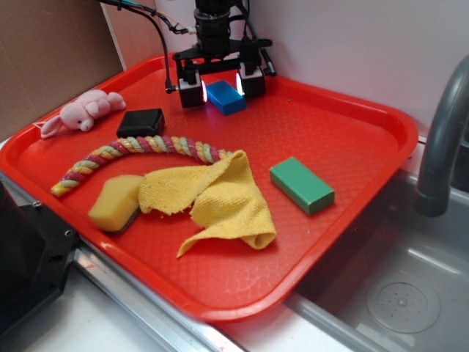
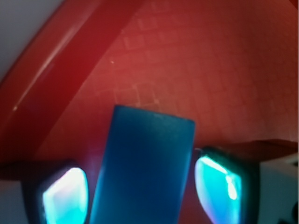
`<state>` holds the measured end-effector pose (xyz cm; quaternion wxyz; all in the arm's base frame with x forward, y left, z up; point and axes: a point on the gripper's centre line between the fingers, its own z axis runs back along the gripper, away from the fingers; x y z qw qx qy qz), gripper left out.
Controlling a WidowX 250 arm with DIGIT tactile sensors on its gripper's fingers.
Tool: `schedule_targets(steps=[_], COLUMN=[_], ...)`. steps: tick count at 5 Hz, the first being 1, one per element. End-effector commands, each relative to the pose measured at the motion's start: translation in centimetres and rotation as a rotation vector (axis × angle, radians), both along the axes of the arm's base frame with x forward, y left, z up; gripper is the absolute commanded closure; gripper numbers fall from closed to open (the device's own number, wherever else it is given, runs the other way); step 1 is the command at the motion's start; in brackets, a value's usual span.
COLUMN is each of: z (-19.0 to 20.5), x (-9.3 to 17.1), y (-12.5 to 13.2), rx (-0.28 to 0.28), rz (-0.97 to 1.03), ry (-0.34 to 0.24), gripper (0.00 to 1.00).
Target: Grab the blue block.
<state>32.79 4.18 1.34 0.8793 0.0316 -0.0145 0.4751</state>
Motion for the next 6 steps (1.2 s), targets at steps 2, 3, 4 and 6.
schedule_targets(steps=[2,3,4,6], z=[8.5,13.4,18.3,23.3], x=[-6.3,-7.4,-8.2,-8.6], y=[1.7,1.7,1.5,-0.2], rx=[-0.106,-0.110,-0.095,-0.069], rz=[-0.457,-0.709,-0.892,-0.931], ry=[-0.089,-0.122,-0.199,-0.162], gripper=[1.00,1.00,1.00,1.00])
